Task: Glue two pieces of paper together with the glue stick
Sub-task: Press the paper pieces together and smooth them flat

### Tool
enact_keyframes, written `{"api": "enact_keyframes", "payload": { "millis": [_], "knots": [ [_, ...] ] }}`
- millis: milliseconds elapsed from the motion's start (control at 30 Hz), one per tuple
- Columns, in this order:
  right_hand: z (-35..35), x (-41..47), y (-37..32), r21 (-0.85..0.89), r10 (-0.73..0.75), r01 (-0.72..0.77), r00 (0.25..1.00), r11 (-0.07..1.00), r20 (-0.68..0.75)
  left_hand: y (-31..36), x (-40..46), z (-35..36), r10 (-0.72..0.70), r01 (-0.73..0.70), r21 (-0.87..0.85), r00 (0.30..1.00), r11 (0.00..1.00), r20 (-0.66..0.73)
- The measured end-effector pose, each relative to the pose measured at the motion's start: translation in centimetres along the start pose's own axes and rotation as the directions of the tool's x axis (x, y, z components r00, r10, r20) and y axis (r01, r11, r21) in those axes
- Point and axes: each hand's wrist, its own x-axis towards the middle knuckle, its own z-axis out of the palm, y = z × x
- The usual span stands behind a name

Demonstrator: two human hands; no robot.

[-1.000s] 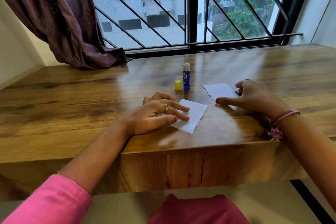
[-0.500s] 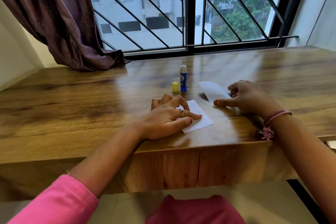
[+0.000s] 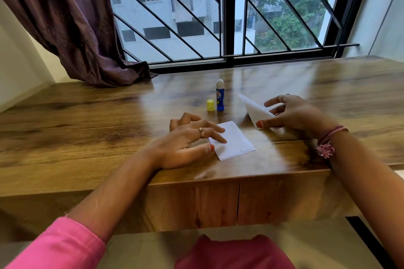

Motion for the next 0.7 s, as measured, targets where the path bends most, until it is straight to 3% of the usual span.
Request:
{"api": "enact_keyframes", "payload": {
  "millis": [233, 400, 567, 700],
  "knots": [
    [0.6, -0.5, 0.4, -0.084, -0.147, 0.141, 0.987, 0.986, -0.072, 0.0, 0.0, 0.3, -0.005, 0.004, 0.025, 1.000, 1.000, 0.025],
    [0.6, -0.4, 0.2, -0.166, -0.165, 0.146, 0.981, 0.975, -0.105, 0.1, 0.0, 0.4, -0.004, 0.003, 0.048, 0.999, 0.999, 0.035],
    [-0.1, -0.6, 0.3, 0.099, -0.103, 0.114, 0.988, 0.988, -0.115, 0.4, -0.1, 0.3, 0.002, -0.005, 0.055, 0.999, 0.998, 0.053],
    [-0.6, -0.6, 0.7, 0.304, -0.018, 0.022, 1.000, 0.952, -0.014, 0.7, -0.1, 0.2, 0.024, -0.030, 0.084, 0.997, 0.996, 0.068]
  ]
}}
